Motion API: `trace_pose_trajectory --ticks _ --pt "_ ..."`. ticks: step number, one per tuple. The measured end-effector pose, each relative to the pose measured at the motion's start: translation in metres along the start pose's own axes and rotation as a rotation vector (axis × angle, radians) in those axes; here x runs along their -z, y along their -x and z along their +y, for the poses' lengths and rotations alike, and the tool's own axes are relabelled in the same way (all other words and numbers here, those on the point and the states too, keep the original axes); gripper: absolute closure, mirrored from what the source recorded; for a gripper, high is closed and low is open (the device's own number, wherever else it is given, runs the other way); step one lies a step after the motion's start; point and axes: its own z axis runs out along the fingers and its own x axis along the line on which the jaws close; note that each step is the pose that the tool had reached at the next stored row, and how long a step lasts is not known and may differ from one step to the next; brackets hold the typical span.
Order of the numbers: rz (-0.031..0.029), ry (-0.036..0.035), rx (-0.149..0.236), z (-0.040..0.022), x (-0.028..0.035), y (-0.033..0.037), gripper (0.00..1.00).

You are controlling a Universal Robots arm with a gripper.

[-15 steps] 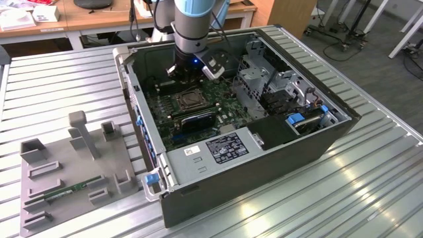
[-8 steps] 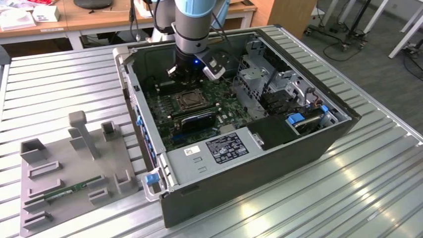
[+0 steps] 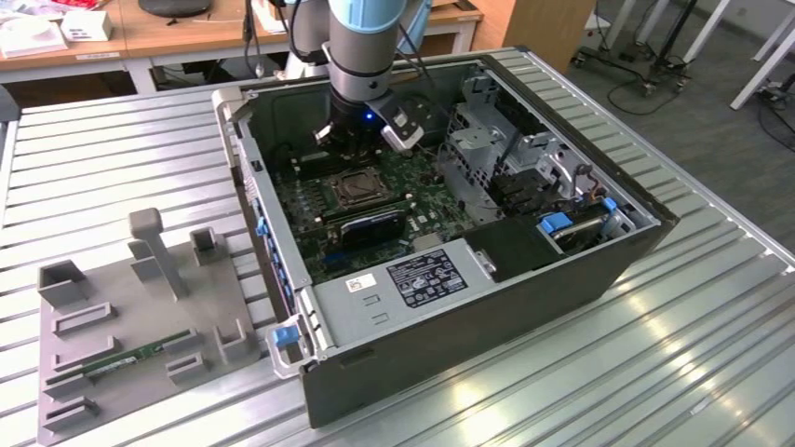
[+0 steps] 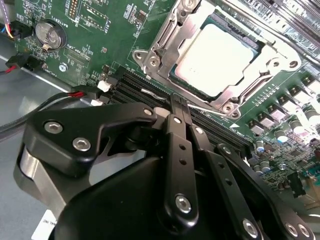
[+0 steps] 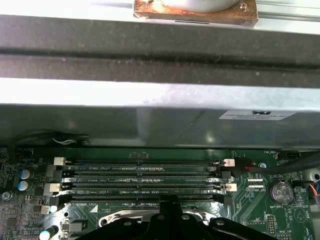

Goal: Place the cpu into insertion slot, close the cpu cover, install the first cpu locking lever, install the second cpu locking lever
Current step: 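Install the first cpu locking lever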

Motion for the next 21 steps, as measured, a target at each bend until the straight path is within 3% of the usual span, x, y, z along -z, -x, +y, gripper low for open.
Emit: trace_pose_trajectory --ticks 7,13,16,21 --pt "-0.0002 -0.0011 0.000 0.0004 -0.0008 0.0000 0.89" --pt "-0.0001 -0.0115 0.001 0.0014 -0.0035 -0.0003 0.89" --pt "0.0001 -0.0259 0.002 0.0012 -0.0052 -0.0004 0.89" --pt "0.0004 -0.0679 0.005 0.0008 -0.0081 -0.0006 0.89"
